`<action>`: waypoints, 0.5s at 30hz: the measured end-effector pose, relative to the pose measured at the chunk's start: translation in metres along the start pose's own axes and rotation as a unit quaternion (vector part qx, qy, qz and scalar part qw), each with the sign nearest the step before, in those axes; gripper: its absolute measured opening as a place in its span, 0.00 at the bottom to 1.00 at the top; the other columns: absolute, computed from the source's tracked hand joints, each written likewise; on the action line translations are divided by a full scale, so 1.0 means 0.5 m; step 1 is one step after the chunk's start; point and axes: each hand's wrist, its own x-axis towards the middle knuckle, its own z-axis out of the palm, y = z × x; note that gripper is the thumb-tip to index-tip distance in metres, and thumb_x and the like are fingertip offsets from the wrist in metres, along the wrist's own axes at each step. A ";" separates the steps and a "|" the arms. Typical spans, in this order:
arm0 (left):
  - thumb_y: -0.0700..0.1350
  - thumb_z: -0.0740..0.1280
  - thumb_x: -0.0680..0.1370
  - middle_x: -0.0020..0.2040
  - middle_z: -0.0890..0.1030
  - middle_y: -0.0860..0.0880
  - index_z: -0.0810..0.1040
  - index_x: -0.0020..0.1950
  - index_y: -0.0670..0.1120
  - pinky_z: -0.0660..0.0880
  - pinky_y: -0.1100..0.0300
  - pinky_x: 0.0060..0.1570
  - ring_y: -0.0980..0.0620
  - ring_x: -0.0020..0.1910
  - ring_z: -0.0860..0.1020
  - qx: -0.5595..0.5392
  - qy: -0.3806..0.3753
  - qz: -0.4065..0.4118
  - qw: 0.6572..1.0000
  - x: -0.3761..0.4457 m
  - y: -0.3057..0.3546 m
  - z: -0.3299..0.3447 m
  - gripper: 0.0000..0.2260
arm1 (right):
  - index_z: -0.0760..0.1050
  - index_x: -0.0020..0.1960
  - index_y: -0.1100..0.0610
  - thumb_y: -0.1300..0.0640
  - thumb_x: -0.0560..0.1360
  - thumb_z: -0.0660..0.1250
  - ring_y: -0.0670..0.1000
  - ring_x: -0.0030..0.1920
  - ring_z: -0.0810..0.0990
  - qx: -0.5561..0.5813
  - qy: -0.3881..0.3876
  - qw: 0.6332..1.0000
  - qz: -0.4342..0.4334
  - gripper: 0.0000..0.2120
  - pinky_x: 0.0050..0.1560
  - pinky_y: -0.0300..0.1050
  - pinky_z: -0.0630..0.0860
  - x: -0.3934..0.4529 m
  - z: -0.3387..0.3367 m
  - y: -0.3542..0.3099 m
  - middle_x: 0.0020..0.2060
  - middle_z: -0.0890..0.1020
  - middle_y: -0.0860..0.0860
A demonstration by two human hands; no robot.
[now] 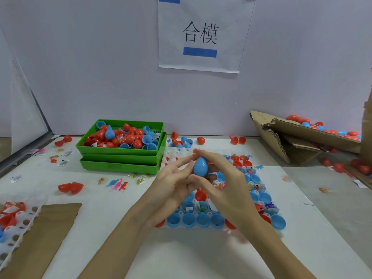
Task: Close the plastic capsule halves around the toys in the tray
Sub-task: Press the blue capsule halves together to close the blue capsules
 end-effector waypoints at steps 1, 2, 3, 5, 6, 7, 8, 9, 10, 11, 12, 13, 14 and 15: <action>0.44 0.61 0.86 0.67 0.80 0.35 0.71 0.75 0.39 0.78 0.52 0.65 0.36 0.66 0.80 -0.004 -0.005 0.002 1.000 0.000 -0.001 0.002 0.18 | 0.77 0.69 0.51 0.52 0.74 0.75 0.42 0.58 0.81 0.022 0.003 1.000 0.006 0.25 0.57 0.30 0.76 -0.001 0.001 -0.004 0.61 0.82 0.43; 0.45 0.61 0.86 0.68 0.80 0.35 0.72 0.75 0.39 0.78 0.50 0.66 0.36 0.66 0.80 -0.005 -0.003 0.005 1.000 0.001 -0.002 0.004 0.18 | 0.77 0.69 0.50 0.51 0.73 0.75 0.41 0.57 0.82 0.031 0.007 0.999 0.010 0.25 0.56 0.31 0.77 -0.002 0.002 -0.008 0.60 0.82 0.42; 0.46 0.62 0.86 0.67 0.81 0.35 0.72 0.74 0.39 0.79 0.50 0.65 0.35 0.65 0.81 -0.001 0.012 0.010 1.000 0.002 -0.004 0.006 0.19 | 0.77 0.68 0.50 0.51 0.72 0.76 0.41 0.57 0.82 0.030 0.012 0.999 0.012 0.24 0.56 0.31 0.77 -0.003 0.002 -0.010 0.59 0.83 0.41; 0.48 0.66 0.83 0.63 0.83 0.36 0.73 0.73 0.39 0.82 0.52 0.57 0.37 0.60 0.84 0.012 0.063 0.025 0.998 0.005 -0.006 0.010 0.20 | 0.78 0.67 0.51 0.55 0.72 0.78 0.38 0.59 0.81 0.001 0.017 1.000 0.000 0.25 0.58 0.30 0.76 -0.003 0.001 -0.011 0.59 0.82 0.39; 0.48 0.69 0.81 0.60 0.84 0.36 0.73 0.72 0.40 0.83 0.54 0.54 0.38 0.56 0.85 0.021 0.082 0.034 0.996 0.006 -0.006 0.010 0.21 | 0.78 0.67 0.52 0.57 0.72 0.78 0.37 0.60 0.80 -0.023 0.016 1.000 -0.012 0.25 0.60 0.29 0.74 -0.004 0.002 -0.009 0.59 0.82 0.40; 0.47 0.70 0.80 0.58 0.85 0.36 0.74 0.71 0.40 0.83 0.55 0.52 0.38 0.54 0.86 0.028 0.092 0.039 0.995 0.007 -0.008 0.010 0.22 | 0.78 0.68 0.54 0.60 0.72 0.78 0.38 0.60 0.79 -0.045 0.012 0.999 -0.024 0.25 0.61 0.29 0.73 -0.004 0.003 -0.007 0.59 0.82 0.41; 0.46 0.71 0.79 0.57 0.85 0.35 0.74 0.71 0.40 0.83 0.55 0.51 0.39 0.53 0.86 0.031 0.095 0.042 0.994 0.007 -0.008 0.011 0.22 | 0.78 0.68 0.55 0.62 0.72 0.78 0.39 0.60 0.79 -0.063 0.010 0.997 -0.035 0.25 0.61 0.29 0.73 -0.005 0.005 -0.004 0.60 0.82 0.44; 0.45 0.72 0.78 0.57 0.85 0.35 0.74 0.71 0.41 0.83 0.55 0.52 0.38 0.53 0.86 0.032 0.097 0.043 0.994 0.007 -0.008 0.011 0.22 | 0.78 0.68 0.57 0.64 0.72 0.78 0.40 0.60 0.79 -0.078 0.011 0.996 -0.044 0.26 0.61 0.28 0.72 -0.005 0.008 -0.002 0.60 0.82 0.45; 0.45 0.72 0.77 0.57 0.85 0.36 0.75 0.70 0.42 0.84 0.54 0.53 0.38 0.54 0.86 0.033 0.101 0.043 0.993 0.008 -0.008 0.011 0.22 | 0.78 0.69 0.58 0.65 0.72 0.78 0.40 0.60 0.78 -0.090 0.014 0.994 -0.052 0.26 0.61 0.27 0.72 -0.006 0.009 0.000 0.60 0.82 0.47; 0.46 0.72 0.76 0.57 0.86 0.36 0.75 0.70 0.43 0.84 0.55 0.53 0.38 0.55 0.86 0.037 0.105 0.043 0.993 0.009 -0.008 0.012 0.23 | 0.77 0.69 0.59 0.65 0.72 0.78 0.40 0.60 0.77 -0.099 0.017 0.993 -0.057 0.26 0.62 0.26 0.71 -0.005 0.010 0.001 0.60 0.82 0.48; 0.47 0.73 0.76 0.57 0.86 0.37 0.75 0.70 0.43 0.83 0.55 0.53 0.39 0.56 0.86 0.040 0.110 0.044 0.992 0.010 -0.009 0.012 0.24 | 0.77 0.69 0.59 0.65 0.72 0.77 0.40 0.61 0.76 -0.103 0.020 0.993 -0.060 0.27 0.62 0.25 0.70 -0.004 0.008 0.003 0.60 0.82 0.49; 0.48 0.74 0.75 0.57 0.86 0.37 0.75 0.70 0.43 0.83 0.56 0.53 0.39 0.56 0.86 0.041 0.112 0.045 0.992 0.011 -0.010 0.012 0.25 | 0.77 0.69 0.59 0.65 0.72 0.77 0.39 0.62 0.74 -0.105 0.020 0.992 -0.063 0.27 0.63 0.25 0.70 -0.003 0.007 0.004 0.60 0.82 0.49; 0.48 0.74 0.75 0.57 0.86 0.37 0.75 0.70 0.43 0.83 0.57 0.52 0.39 0.57 0.86 0.040 0.114 0.044 0.992 0.011 -0.012 0.011 0.25 | 0.76 0.70 0.57 0.65 0.72 0.76 0.37 0.63 0.73 -0.104 0.019 0.992 -0.064 0.27 0.63 0.24 0.69 -0.003 0.006 0.005 0.60 0.82 0.49; 0.48 0.74 0.75 0.56 0.86 0.37 0.75 0.70 0.43 0.83 0.57 0.52 0.39 0.57 0.86 0.038 0.117 0.043 0.991 0.012 -0.015 0.011 0.25 | 0.75 0.70 0.55 0.64 0.73 0.76 0.35 0.63 0.73 -0.099 0.016 0.993 -0.064 0.27 0.62 0.24 0.69 -0.003 0.007 0.007 0.59 0.82 0.47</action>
